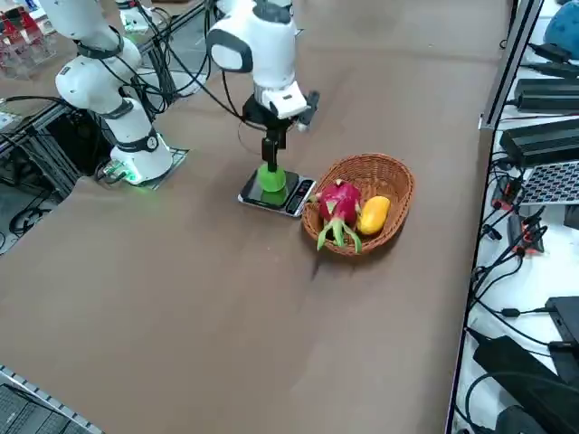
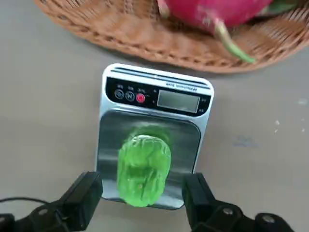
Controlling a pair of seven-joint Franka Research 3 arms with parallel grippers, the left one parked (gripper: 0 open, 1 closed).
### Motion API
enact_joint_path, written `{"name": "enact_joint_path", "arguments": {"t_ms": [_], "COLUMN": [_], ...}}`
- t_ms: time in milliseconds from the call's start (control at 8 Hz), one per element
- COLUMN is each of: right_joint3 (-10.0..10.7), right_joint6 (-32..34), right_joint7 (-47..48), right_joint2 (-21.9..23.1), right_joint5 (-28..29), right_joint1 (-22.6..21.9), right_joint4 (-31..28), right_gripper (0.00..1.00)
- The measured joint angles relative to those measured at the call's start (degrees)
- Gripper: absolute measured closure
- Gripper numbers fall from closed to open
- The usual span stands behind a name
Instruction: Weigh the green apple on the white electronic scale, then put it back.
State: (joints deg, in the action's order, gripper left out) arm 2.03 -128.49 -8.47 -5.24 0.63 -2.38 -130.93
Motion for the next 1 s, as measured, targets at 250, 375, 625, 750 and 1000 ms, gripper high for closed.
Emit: {"name": "enact_joint_path", "arguments": {"t_ms": [250, 375, 625, 750, 1000], "right_joint3": [0.01, 0.00, -0.05, -0.05, -0.09], "right_joint6": [-1.01, -1.34, -1.94, -2.11, -2.87], "right_joint7": [-0.25, -0.27, -0.28, -0.29, -0.29], "right_joint2": [-1.66, -2.36, -3.42, -3.90, -5.06], "right_joint5": [0.00, 0.00, 0.00, 0.00, 0.00], "right_joint1": [0.12, 0.11, 0.10, 0.09, 0.09], "right_joint4": [-0.73, -0.73, -0.73, -0.73, -0.74], "right_gripper": [0.00, 0.00, 0.00, 0.00, 0.00]}}
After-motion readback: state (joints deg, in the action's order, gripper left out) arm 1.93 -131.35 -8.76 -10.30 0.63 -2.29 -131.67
